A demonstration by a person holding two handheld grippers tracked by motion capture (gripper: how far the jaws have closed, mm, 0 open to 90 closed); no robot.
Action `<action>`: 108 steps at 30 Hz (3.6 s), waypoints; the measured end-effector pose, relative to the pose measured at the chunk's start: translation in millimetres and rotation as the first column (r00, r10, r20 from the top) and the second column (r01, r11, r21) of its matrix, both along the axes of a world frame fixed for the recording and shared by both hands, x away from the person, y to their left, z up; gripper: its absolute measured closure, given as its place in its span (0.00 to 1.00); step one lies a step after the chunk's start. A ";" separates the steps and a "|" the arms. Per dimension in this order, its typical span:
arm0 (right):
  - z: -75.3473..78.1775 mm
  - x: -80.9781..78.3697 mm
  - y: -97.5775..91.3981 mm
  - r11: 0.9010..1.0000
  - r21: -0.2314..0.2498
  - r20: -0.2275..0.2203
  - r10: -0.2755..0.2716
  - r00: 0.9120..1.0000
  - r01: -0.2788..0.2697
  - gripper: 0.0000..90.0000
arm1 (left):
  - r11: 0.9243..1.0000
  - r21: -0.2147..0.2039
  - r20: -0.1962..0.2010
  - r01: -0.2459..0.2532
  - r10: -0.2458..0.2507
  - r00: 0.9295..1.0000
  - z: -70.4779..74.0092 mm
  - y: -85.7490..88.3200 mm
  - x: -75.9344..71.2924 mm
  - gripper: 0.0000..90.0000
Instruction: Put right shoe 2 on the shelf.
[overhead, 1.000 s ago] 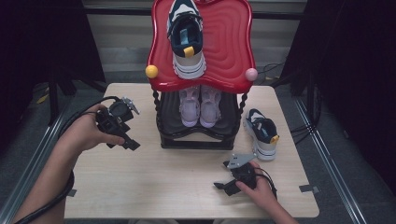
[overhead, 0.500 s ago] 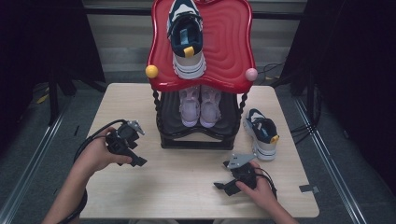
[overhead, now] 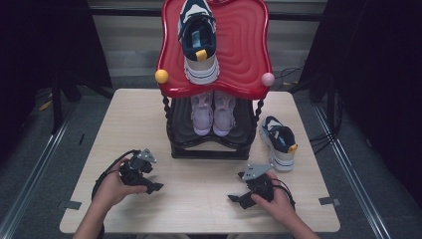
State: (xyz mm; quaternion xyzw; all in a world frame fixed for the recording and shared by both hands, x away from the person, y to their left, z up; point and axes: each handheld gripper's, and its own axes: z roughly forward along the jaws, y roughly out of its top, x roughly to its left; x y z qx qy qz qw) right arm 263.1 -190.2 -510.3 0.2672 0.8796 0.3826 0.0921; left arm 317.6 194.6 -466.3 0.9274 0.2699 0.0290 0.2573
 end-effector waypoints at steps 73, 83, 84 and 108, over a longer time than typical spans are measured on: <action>127.8 61.0 -107.9 0.904 -0.410 -0.082 0.092 0.992 -0.118 0.26 | 0.980 -0.199 0.183 0.033 0.004 0.983 -42.6 8.8 -23.0 0.05; 123.2 76.1 -113.1 0.880 -0.463 -0.068 0.086 0.994 -0.108 0.26 | 0.979 -0.204 0.182 0.029 0.009 0.983 -42.8 8.6 -23.2 0.05; 122.1 76.8 -114.4 0.876 -0.470 -0.071 0.082 0.994 -0.106 0.26 | 0.979 -0.204 0.182 0.029 0.009 0.983 -42.8 8.6 -23.2 0.05; 114.1 68.0 -107.4 0.841 -0.509 -0.110 0.147 0.983 -0.183 0.80 | 0.979 -0.204 0.182 0.029 0.009 0.983 -42.8 8.5 -23.2 0.05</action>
